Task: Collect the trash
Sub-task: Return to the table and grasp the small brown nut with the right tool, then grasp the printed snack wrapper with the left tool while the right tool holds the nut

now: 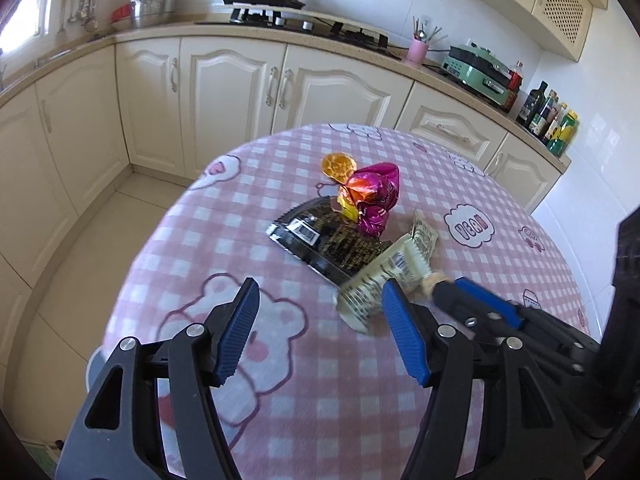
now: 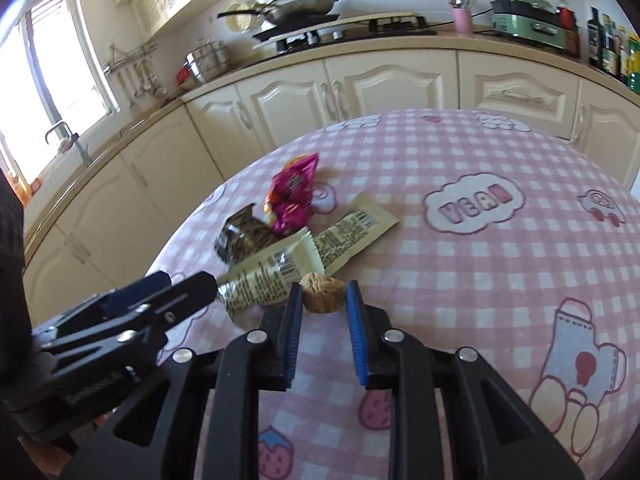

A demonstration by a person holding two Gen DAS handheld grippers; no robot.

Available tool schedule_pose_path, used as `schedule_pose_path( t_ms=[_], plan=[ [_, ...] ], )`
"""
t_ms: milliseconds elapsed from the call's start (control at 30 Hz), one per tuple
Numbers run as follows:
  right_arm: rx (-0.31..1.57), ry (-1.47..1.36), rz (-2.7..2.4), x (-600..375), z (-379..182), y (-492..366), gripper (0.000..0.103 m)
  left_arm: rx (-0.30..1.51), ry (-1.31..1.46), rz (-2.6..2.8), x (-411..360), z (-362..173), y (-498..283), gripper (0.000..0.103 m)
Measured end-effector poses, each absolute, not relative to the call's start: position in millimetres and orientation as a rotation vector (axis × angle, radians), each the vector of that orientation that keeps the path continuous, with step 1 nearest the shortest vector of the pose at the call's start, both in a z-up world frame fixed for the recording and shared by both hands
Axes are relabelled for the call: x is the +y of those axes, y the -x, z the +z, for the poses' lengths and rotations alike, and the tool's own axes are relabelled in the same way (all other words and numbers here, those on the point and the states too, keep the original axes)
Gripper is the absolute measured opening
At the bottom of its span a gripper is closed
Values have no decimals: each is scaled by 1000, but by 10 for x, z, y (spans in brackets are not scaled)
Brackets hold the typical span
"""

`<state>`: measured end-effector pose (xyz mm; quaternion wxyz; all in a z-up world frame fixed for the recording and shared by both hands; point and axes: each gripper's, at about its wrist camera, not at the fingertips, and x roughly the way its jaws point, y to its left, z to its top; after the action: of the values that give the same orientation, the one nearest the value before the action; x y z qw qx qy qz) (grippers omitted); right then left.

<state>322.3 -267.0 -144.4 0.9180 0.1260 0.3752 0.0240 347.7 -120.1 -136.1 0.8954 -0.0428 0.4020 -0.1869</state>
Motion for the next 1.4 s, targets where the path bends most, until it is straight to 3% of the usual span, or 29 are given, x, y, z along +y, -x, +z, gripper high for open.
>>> schedule_pose_path(
  t_ms=[133,300,933,1000,1100,1133,1400],
  plan=[
    [753,-297,28,-2765,-1436,-3217,22,845,97,-420,-1293,-1412,-3540,57],
    [735,-326,1,-2853,-1421,-3190,22,872,71,-479,-1434,-1456,-3547,40],
    [706,-384,-50,-3173,-1420,-2998,22,900,48,-553,-1805,-1509,-3533,39],
    [711,-385,-42,-3173,-1431,-3002,22,898,48,-550,-1815,-1505,-3529,30],
    [714,-383,-36,-3150,-1437,-3004,22,886,48,-554,-1838,-1492,-3512,26],
    [714,-383,-37,-3149,-1438,-3006,22,879,48,-557,-1833,-1485,-3497,19],
    [698,-361,-8,-2953,-1308,-2936,22,793,96,-554,-1574,-1263,-3284,14]
  ],
)
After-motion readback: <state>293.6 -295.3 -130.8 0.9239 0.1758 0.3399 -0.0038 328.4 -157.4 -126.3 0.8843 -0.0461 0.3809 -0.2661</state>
